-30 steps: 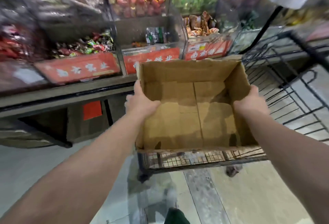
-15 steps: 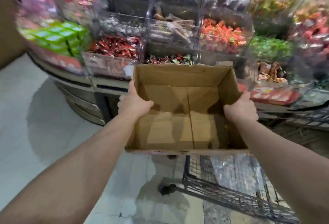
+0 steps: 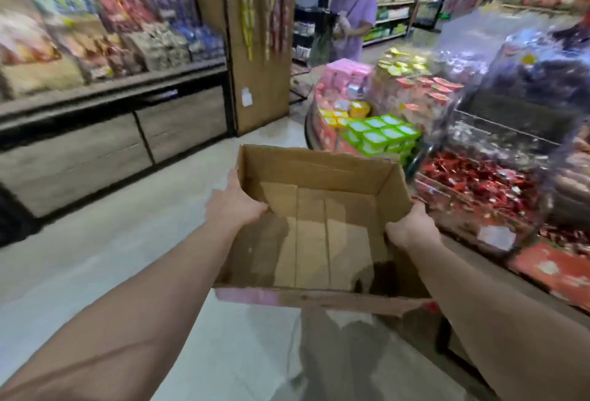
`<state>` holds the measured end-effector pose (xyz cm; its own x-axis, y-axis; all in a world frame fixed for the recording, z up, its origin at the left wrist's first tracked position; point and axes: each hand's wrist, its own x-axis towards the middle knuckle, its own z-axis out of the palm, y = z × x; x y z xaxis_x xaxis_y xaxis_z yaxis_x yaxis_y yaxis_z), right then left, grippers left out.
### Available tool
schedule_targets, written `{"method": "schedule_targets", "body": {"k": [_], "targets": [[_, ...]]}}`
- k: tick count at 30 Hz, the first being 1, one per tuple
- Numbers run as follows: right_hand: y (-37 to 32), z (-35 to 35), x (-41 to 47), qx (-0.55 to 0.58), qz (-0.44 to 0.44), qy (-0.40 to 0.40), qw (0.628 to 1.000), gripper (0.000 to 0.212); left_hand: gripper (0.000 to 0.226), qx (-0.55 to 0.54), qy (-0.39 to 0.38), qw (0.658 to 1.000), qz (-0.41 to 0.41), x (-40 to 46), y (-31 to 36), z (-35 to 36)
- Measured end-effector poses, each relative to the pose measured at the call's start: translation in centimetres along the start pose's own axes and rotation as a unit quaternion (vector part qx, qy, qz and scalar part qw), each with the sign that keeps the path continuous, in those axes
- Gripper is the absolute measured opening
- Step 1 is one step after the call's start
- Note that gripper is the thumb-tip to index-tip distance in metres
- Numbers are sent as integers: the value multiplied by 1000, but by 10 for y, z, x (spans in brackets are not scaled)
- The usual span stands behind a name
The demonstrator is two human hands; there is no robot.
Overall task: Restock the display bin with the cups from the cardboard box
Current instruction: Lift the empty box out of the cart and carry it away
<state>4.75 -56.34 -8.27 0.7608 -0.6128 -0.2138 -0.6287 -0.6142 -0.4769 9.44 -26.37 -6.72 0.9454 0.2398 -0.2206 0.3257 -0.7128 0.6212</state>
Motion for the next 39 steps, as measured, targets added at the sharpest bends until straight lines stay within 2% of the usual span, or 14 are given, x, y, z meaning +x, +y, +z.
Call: {"method": "schedule_targets", "body": {"k": [5,9,11,15,18,20,25,32,35,39], "targets": [[-144,75,17,-8,-61,-10,998,73,106,2,60,997,-40,96,-48,-94],[-232,114,49,-26,-111,-12,993,83,99,14,100,994,-48,169,-64,-135],[-270,131,74,-27,-139,-22,990,81,98,23,114,992,-50,208,-67,-145],[-338,164,140,-30,-157,-23,987,61,100,16,129,990,-58,295,-62,-150],[-386,185,196,-32,-163,-49,985,65,105,-4,123,989,-82,362,-53,-142],[-414,192,233,-35,-150,-50,987,68,101,-5,120,989,-90,404,-37,-137],[-462,188,310,-18,-111,-11,994,77,105,-10,77,993,-84,491,11,-123],[-491,179,368,7,-71,42,997,61,106,28,24,999,-33,587,62,-115],[-488,176,378,19,-18,55,998,70,105,47,3,999,14,612,84,-111],[-477,168,383,37,30,84,995,60,107,66,-32,994,82,649,109,-99]]}}
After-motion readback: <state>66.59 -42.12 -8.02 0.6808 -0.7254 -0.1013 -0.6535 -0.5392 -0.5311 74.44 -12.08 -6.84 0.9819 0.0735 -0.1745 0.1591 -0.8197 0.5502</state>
